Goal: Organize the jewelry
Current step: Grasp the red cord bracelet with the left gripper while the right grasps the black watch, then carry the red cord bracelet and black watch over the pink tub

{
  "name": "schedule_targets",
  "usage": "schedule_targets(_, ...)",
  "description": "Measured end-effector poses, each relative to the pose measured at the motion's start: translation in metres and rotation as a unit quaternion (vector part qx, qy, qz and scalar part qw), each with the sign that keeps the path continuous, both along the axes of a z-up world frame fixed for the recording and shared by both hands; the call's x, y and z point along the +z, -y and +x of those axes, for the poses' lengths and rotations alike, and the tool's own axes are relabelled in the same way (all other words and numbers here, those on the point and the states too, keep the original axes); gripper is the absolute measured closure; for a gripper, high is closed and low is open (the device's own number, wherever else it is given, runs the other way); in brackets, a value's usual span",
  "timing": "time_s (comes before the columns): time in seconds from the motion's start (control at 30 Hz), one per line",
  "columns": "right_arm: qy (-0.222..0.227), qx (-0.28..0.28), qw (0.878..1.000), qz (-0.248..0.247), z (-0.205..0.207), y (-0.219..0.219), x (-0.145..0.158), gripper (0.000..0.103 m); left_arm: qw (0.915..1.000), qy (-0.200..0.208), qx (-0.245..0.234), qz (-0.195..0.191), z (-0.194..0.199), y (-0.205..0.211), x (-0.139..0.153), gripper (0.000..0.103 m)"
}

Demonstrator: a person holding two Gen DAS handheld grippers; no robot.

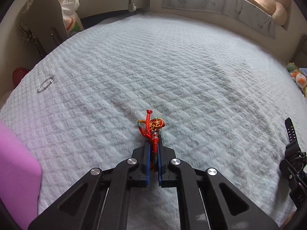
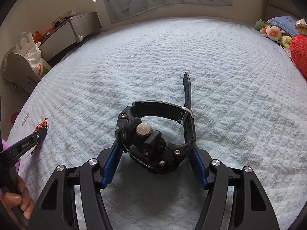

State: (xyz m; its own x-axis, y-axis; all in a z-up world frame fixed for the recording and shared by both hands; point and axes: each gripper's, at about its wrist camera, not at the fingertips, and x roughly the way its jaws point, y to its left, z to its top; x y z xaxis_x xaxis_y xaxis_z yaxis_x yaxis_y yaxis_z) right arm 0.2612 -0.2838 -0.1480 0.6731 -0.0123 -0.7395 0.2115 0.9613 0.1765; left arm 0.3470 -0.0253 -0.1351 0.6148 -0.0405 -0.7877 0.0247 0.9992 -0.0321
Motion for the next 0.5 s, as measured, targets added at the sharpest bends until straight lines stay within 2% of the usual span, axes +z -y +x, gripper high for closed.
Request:
schedule_targets(0.07, 0.004, 0.003, 1.000, 0.002, -0.012, 0.000, 0.002, 0.039, 0.9998, -0.003, -0.015, -0.010, -0.016, 0.001, 0.002, 0.097)
schedule_targets(0.27, 0.002, 0.014, 1.000, 0.008, -0.052, -0.010, 0.014, 0.039, 0.9979, -0.022, -0.060, -0.007, -0.076, 0.020, 0.013, 0.097)
schedule_targets(0.5, -0.004, 0.024, 1.000, 0.012, -0.105, -0.023, 0.041, 0.039, 0.9960, -0.023, -0.086, -0.006, -0.140, 0.029, 0.043, 0.097)
